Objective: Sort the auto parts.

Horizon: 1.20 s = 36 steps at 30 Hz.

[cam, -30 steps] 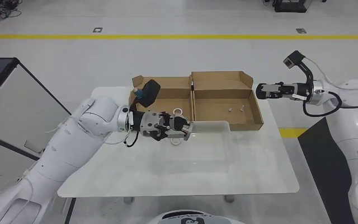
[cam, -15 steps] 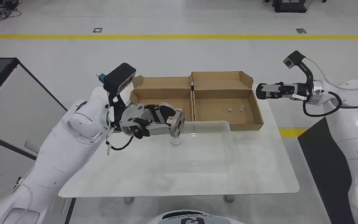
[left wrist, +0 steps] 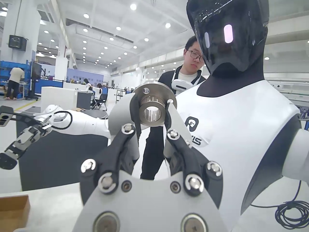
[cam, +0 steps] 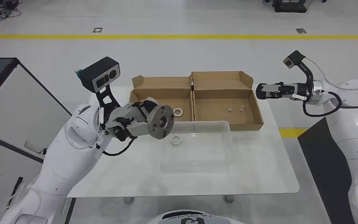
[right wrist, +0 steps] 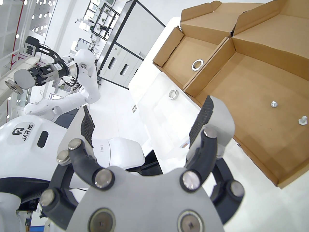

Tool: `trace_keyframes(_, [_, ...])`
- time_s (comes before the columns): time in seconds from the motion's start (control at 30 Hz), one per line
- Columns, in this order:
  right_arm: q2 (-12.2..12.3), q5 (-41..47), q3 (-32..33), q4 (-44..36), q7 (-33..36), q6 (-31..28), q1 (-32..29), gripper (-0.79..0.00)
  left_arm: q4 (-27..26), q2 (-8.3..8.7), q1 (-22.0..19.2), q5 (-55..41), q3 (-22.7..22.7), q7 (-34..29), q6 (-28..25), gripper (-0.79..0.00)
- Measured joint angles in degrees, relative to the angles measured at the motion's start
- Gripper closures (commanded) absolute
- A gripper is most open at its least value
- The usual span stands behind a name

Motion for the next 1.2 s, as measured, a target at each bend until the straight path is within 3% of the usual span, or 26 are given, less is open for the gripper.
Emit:
trace_keyframes(0.4, [0.0,0.0,0.0,0.0,0.0,0.0,0.0,-0.785,-0.3,-0.03,0.2,-0.3,0.1,0.3,0.2,0.0])
trace_keyframes(0.53, [0.0,0.0,0.0,0.0,0.0,0.0,0.0,-0.785,-2.4,-0.24,2.0,-3.5,-0.4,3.4,0.2,0.0])
trace_keyframes(0.87, [0.0,0.0,0.0,0.0,0.0,0.0,0.0,-0.785,-4.9,-0.33,5.7,-19.9,-1.9,-0.7,0.7,0.0])
trace_keyframes(1.2, [0.0,0.0,0.0,0.0,0.0,0.0,0.0,-0.785,-4.4,-1.04,6.0,-22.5,-4.2,-2.8,2.8,0.0])
